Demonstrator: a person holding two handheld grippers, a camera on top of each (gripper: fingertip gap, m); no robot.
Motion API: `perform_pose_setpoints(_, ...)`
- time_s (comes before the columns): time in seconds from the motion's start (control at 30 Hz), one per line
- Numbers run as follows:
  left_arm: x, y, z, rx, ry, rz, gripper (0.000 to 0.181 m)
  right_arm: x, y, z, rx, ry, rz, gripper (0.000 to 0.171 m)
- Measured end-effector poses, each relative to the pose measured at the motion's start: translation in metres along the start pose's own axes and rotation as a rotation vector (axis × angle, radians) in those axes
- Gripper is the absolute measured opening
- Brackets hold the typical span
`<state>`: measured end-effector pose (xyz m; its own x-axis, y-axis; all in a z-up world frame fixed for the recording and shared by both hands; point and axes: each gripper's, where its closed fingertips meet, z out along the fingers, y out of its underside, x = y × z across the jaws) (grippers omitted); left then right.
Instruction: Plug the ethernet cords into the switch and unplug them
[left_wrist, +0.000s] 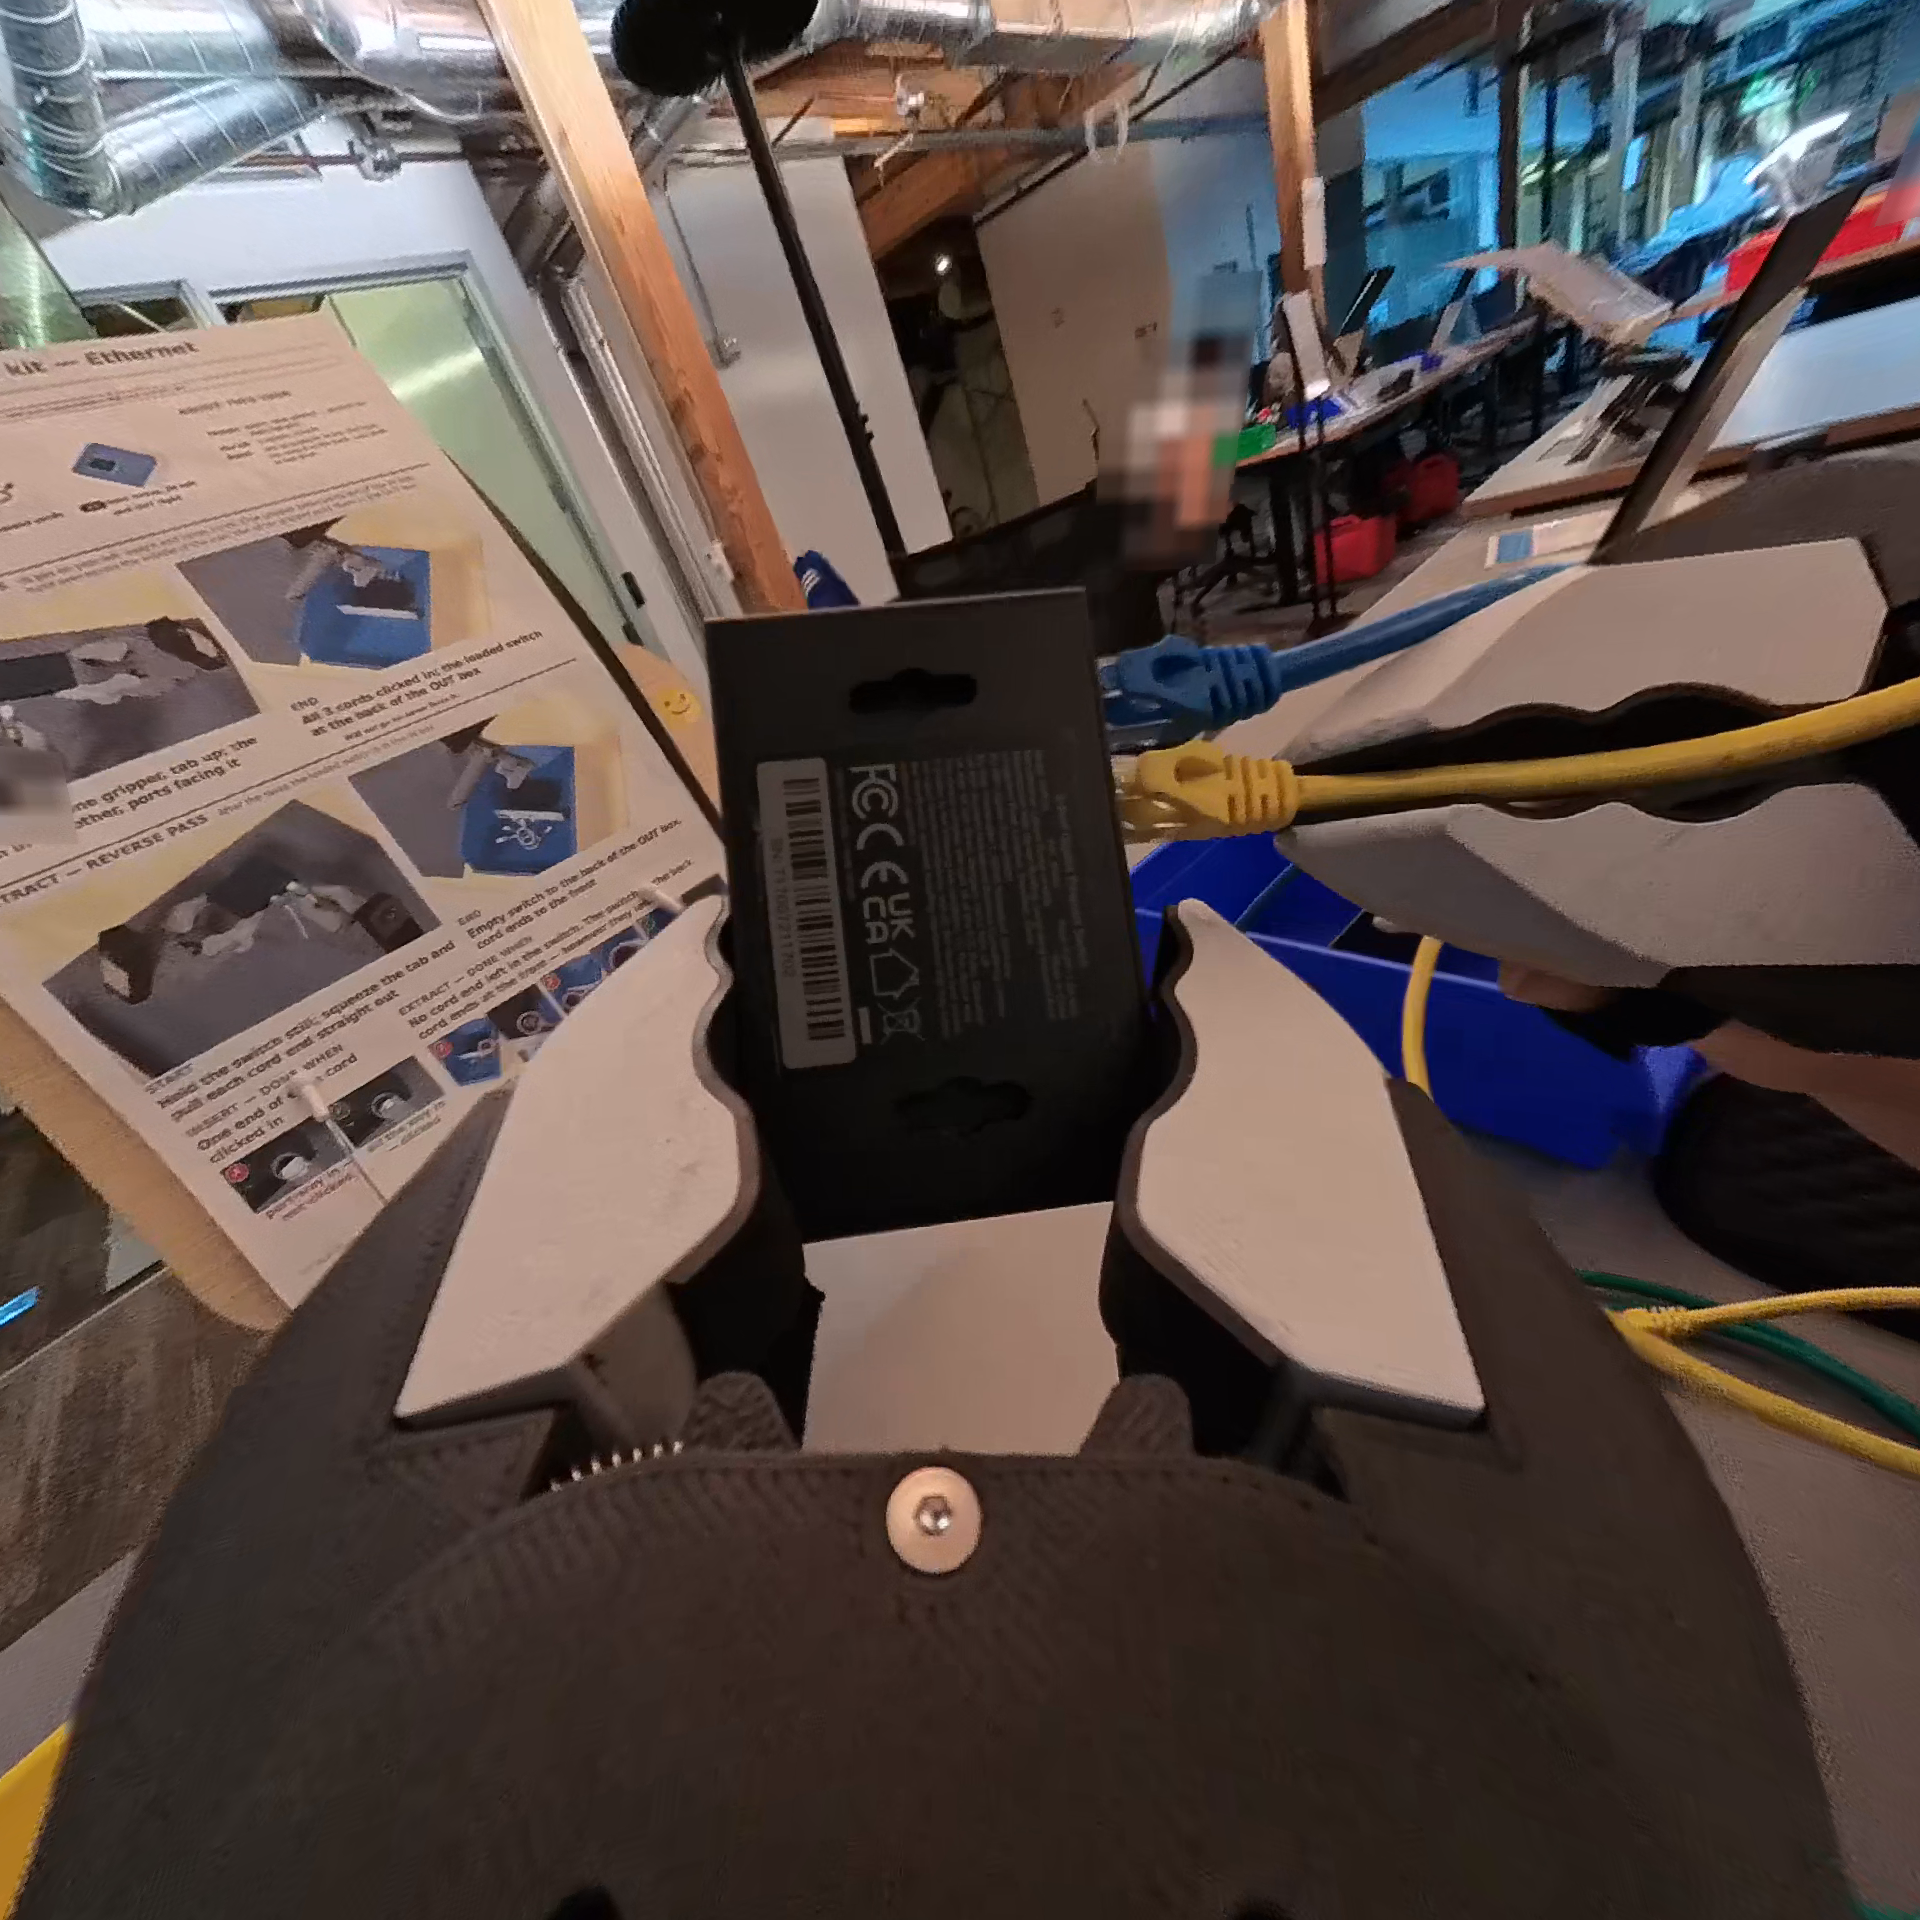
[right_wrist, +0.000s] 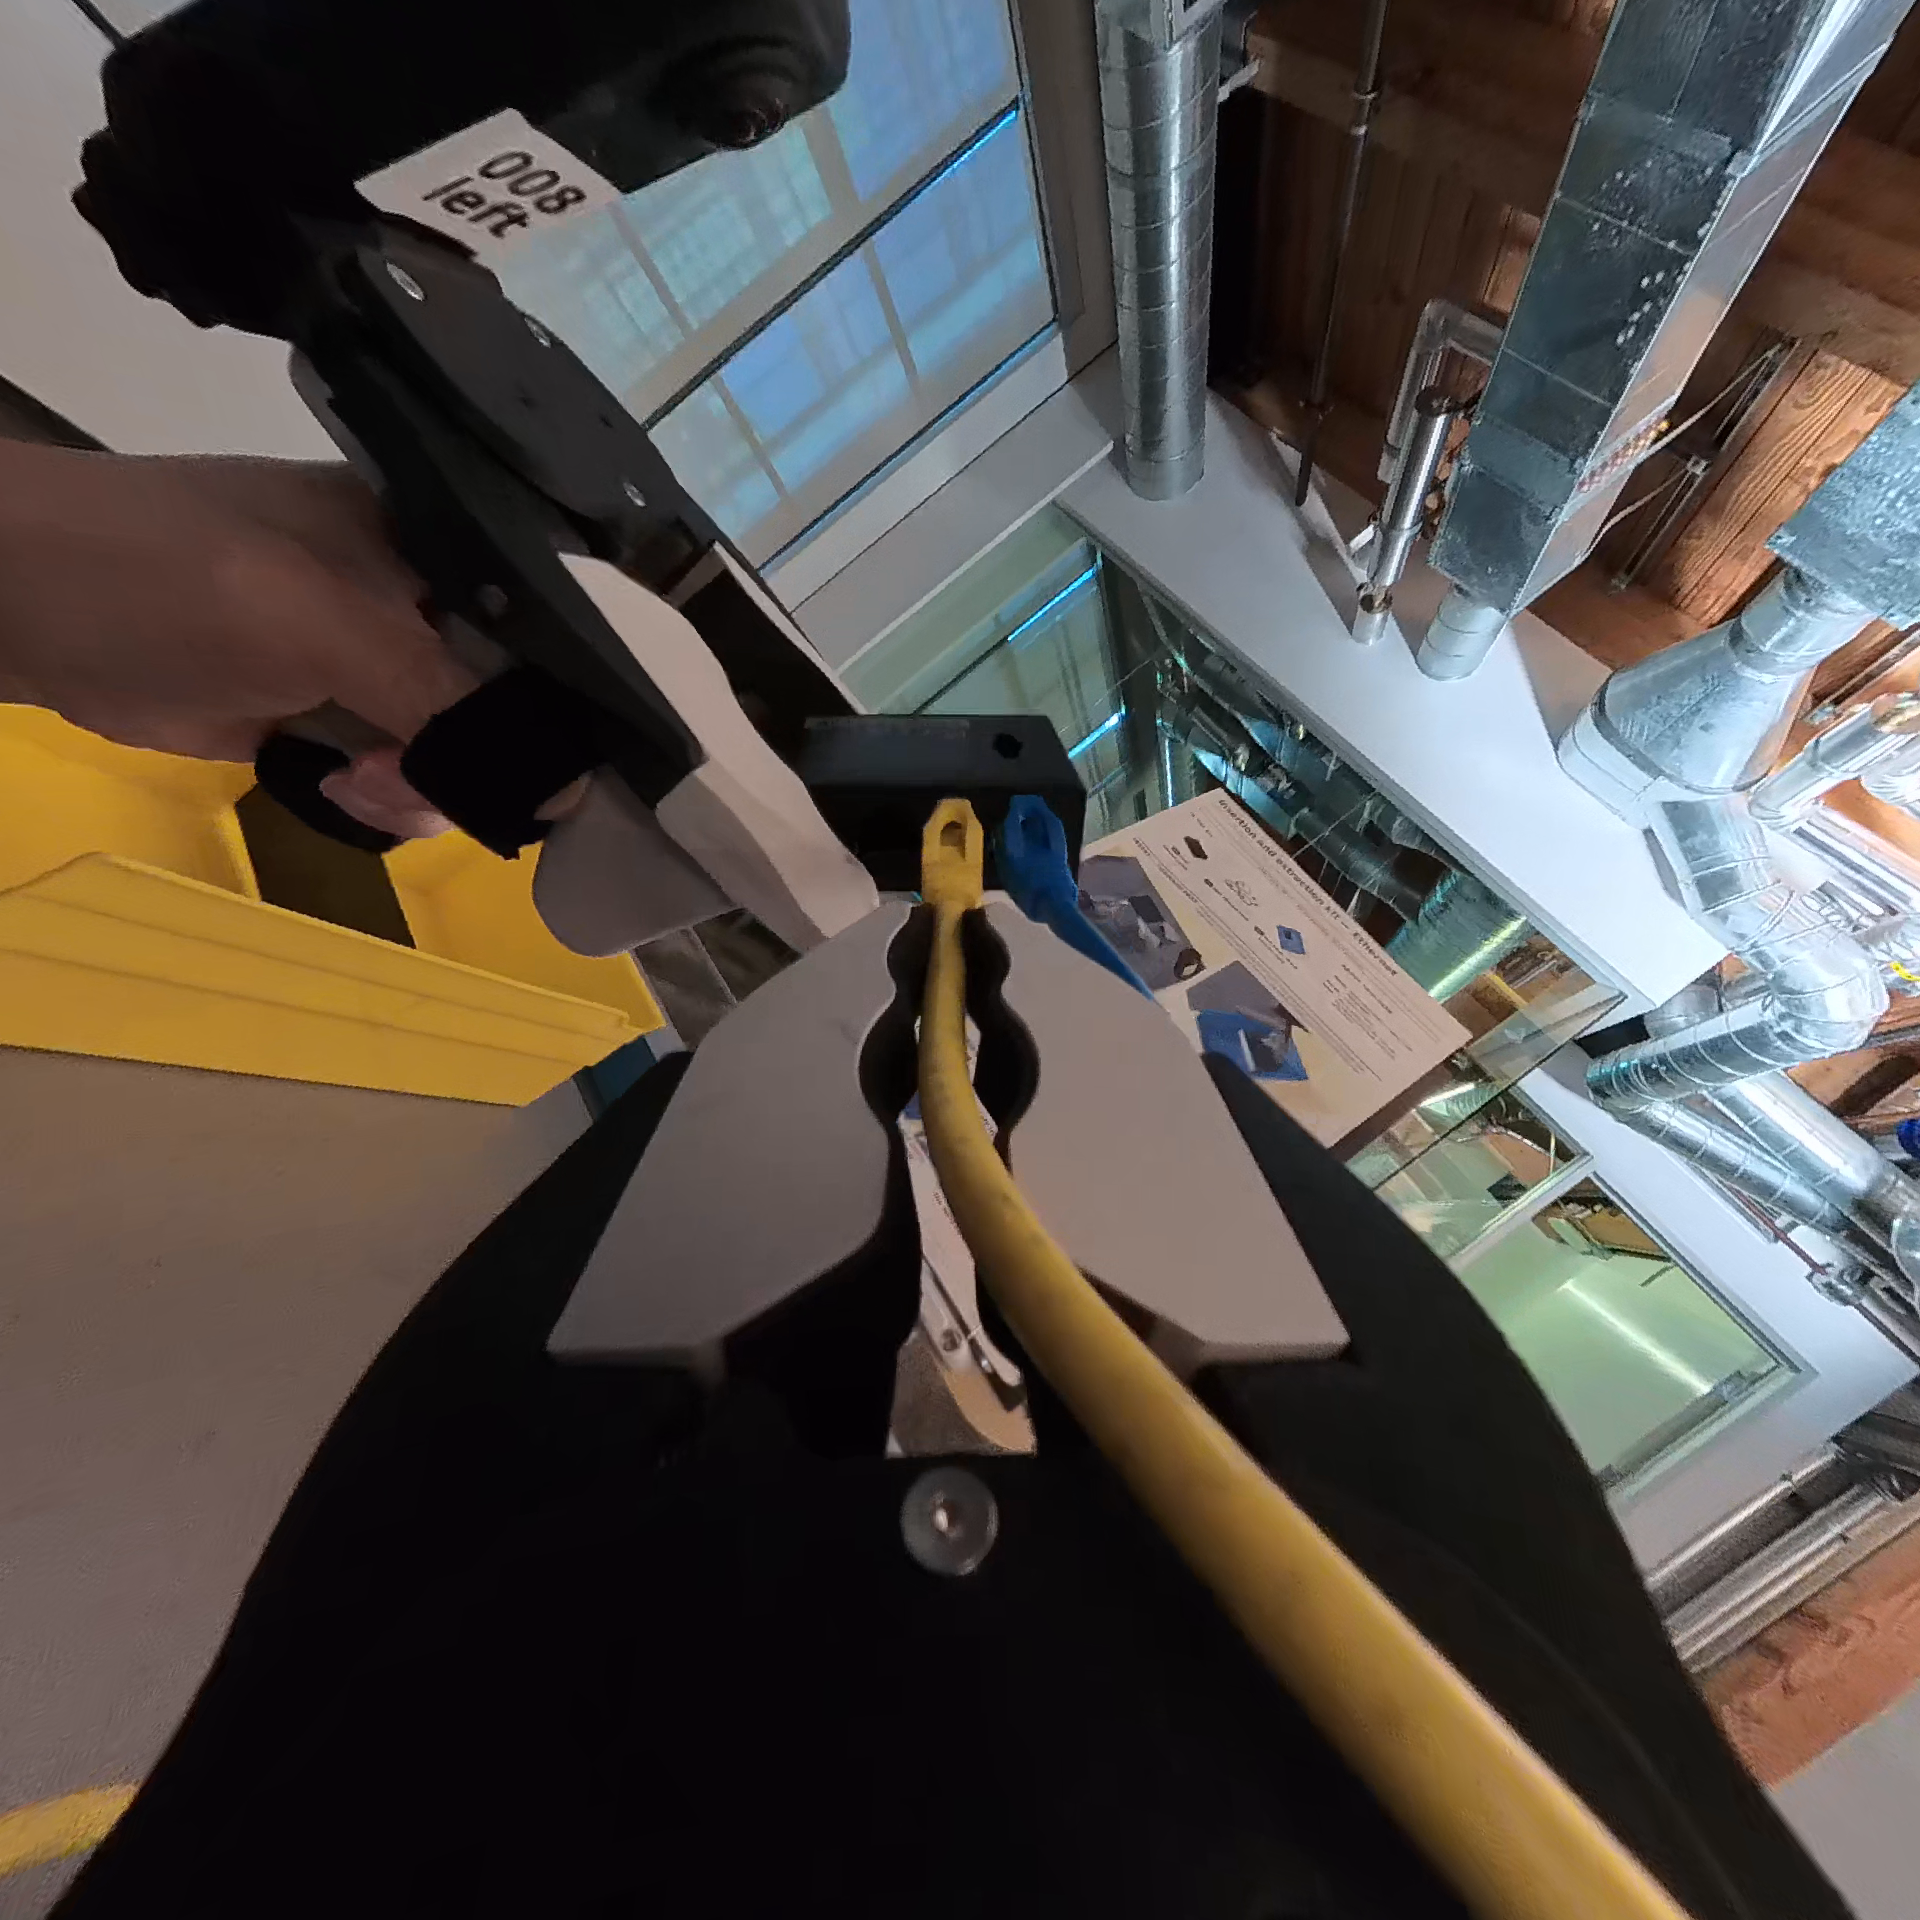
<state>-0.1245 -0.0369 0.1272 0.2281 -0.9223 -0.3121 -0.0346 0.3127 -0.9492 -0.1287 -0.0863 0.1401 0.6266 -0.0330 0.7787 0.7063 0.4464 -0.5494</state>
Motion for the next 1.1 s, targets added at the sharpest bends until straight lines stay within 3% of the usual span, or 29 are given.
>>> perform_pose_setpoints(0.2,-0.002,-0.001,0.002,-0.005,-0.032,0.013,0.076,0.002,0.001,0.001,0.010,0.002,0.045,0.007)
perform_pose_setpoints(0.3,-0.015,0.009,0.011,-0.059,-0.120,-0.011,0.072,0.004,0.022,0.011,-0.062,-0.004,0.084,0.007)
perform_pose_setpoints(0.4,-0.037,0.031,0.018,-0.137,-0.216,-0.113,0.072,-0.010,0.054,0.019,-0.184,-0.152,0.205,0.024)
perform_pose_setpoints(0.47,-0.059,0.041,0.010,-0.151,-0.291,-0.203,0.072,-0.018,0.057,0.014,-0.209,-0.265,0.281,0.021)
perform_pose_setpoints(0.6,-0.097,0.037,-0.021,-0.094,-0.361,-0.356,0.072,-0.036,0.033,-0.010,-0.195,-0.546,0.321,0.021)
perform_pose_setpoints(0.73,-0.119,0.040,-0.039,-0.102,-0.420,-0.353,0.072,-0.030,0.028,-0.029,-0.230,-0.615,0.348,0.021)
perform_pose_setpoints(0.93,-0.112,0.072,-0.026,-0.246,-0.338,-0.381,0.072,-0.081,-0.001,-0.076,-0.224,-1.034,0.505,0.021)
perform_pose_setpoints(1.1,-0.093,0.095,-0.008,-0.363,-0.252,-0.354,0.072,-0.153,0.011,-0.119,-0.349,-1.084,0.598,0.025)
